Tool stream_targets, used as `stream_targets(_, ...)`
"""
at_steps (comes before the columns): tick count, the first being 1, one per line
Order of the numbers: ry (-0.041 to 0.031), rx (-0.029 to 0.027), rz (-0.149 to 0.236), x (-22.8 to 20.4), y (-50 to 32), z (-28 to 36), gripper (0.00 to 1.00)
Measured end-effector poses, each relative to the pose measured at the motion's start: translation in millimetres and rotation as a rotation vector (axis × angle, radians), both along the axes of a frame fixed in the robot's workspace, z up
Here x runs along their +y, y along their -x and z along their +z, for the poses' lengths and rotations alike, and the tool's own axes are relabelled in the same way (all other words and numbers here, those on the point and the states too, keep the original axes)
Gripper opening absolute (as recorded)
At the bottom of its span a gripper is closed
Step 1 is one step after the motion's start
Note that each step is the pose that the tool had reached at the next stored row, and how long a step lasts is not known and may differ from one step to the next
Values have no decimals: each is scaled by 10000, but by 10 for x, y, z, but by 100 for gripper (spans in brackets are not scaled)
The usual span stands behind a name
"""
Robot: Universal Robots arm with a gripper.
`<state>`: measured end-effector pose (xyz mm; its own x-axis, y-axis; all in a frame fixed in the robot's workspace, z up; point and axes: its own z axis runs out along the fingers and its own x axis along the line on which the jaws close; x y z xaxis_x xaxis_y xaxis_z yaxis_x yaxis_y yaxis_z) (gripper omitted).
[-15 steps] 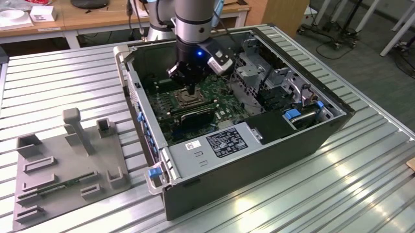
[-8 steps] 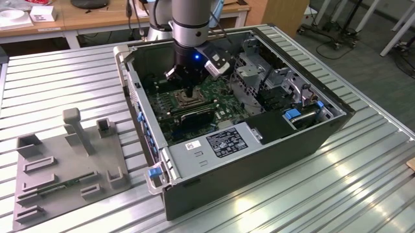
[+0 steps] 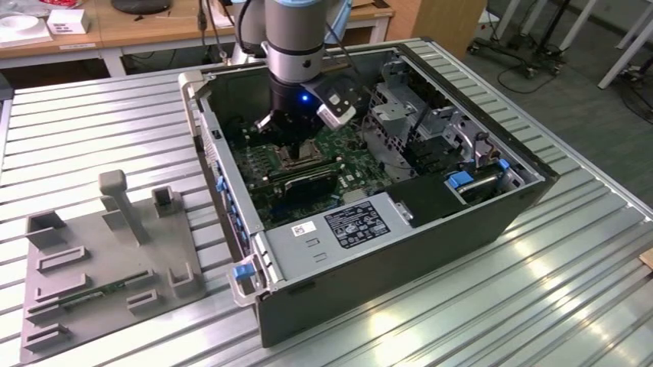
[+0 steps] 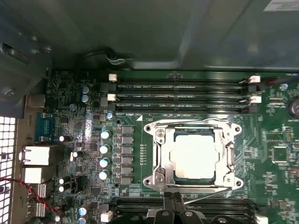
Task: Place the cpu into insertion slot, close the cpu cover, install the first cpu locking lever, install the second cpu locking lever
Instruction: 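Install the second cpu locking lever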
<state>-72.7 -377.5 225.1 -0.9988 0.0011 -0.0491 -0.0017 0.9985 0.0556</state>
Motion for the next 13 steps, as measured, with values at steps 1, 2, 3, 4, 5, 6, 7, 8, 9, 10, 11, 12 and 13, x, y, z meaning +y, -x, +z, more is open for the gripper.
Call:
stream_targets(1,0,1,0,0,6,-13,11)
stream_targets(2,0,1,0,0,13,-27,11)
stream_targets(3,0,1,0,0,21,-43,11)
stream_targets(4,0,1,1,0,29,-59,11)
stream_targets(5,-1,0,0,0,38,-75,11)
stream_targets(6,1,1,1,0,47,-93,11)
stream_targets(7,2,1,1,0,55,-110,11)
stream_targets(8,1,1,0,0,61,-125,11)
stream_targets(9,1,1,0,0,66,-139,11)
stream_targets(10,1,1,0,0,69,-149,11)
stream_targets(11,1,2,1,-1,69,-153,11)
stream_targets(12,1,2,1,-1,69,-153,11)
stream_targets(13,2,2,1,-1,69,-153,11)
